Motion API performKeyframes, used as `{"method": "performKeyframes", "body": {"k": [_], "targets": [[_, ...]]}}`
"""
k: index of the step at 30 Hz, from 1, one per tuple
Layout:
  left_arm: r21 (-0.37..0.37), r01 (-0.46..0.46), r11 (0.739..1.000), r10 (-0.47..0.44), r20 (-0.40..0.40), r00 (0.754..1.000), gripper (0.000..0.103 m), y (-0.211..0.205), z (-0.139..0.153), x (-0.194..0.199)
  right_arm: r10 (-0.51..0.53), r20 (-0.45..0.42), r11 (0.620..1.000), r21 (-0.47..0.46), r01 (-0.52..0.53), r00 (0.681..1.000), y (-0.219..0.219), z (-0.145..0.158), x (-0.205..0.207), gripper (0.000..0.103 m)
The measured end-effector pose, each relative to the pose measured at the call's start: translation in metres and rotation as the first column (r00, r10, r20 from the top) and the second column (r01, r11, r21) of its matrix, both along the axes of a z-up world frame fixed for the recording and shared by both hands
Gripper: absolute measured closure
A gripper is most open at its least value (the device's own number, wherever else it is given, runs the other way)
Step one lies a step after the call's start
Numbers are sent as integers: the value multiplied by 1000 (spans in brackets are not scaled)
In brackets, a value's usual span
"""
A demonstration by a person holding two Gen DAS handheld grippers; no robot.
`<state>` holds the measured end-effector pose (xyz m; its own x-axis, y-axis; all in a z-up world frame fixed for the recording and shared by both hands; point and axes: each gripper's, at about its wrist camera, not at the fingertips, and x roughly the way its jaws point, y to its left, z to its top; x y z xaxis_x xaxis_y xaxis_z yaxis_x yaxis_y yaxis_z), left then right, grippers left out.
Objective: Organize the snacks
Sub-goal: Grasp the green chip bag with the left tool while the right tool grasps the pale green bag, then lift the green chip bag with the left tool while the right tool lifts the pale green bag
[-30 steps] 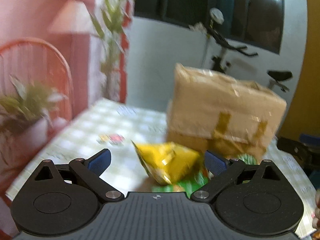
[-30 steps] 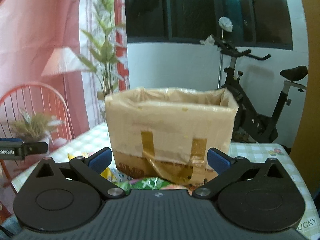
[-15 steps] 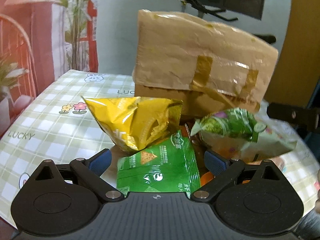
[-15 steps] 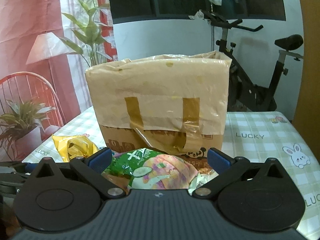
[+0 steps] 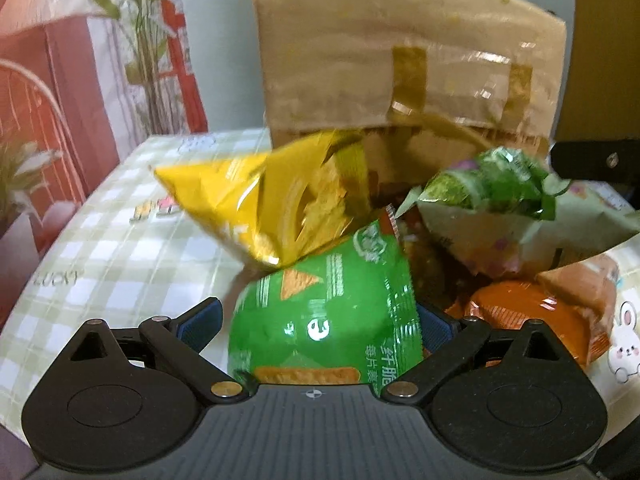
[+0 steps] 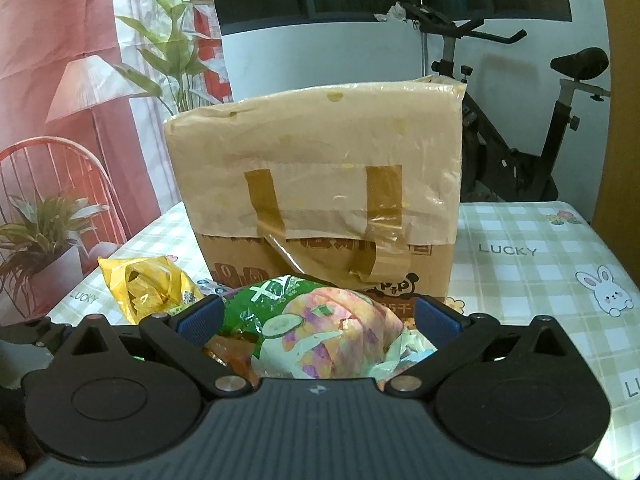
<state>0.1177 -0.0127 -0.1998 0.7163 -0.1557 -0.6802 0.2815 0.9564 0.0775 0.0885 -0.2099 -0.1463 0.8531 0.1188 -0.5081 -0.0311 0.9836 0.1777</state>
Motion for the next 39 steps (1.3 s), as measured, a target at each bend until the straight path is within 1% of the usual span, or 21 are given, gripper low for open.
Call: {"method": "performKeyframes", "body": {"k": [3,6,8,10,11,14,15,18,25,30,36,39], "targets": [[-7,-15,1000,14,-28,1000,2,6,-5,3,5,0,1000,-8,-5,1000,2,-2,0,0],[9,-33,999,33,-34,999,2,9,-8,6,9,-1,1000,-25,-9,1000,4,-4,1,0],[-8,-30,1000,29,-34,999,2,12,-7,6,15,1,999,-39,-15,1000,6,-5,1,0],[-33,-31,999,30,-33,999,6,17,-4,5,21,7,998,-57,-21,1000,9,-7,0,0],[-43,-34,999,33,-30,999,7,19,-3,4,24,12,997,-71,-23,1000,10,-8,0,0],[-82,-53,995,51,-31,998,19,29,1,4,35,22,993,-115,-33,999,16,-10,-1,0],[-103,-63,993,59,-39,998,20,33,2,5,41,25,991,-129,-38,999,18,-11,-1,0],[-159,-90,983,83,-45,995,20,43,7,4,68,36,981,-182,-61,997,25,-13,0,0],[-192,-97,977,97,-6,995,20,46,16,-1,144,51,938,-326,-120,988,46,-19,4,0],[-196,-108,975,116,26,993,20,49,23,-7,174,15,915,-371,-156,985,53,-27,14,0],[-211,-119,970,135,62,989,20,51,31,-13,213,-51,873,-439,-213,976,59,-38,29,0],[-210,-118,970,139,84,987,20,51,35,-16,203,-84,869,-443,-219,976,61,-44,34,0]]}}
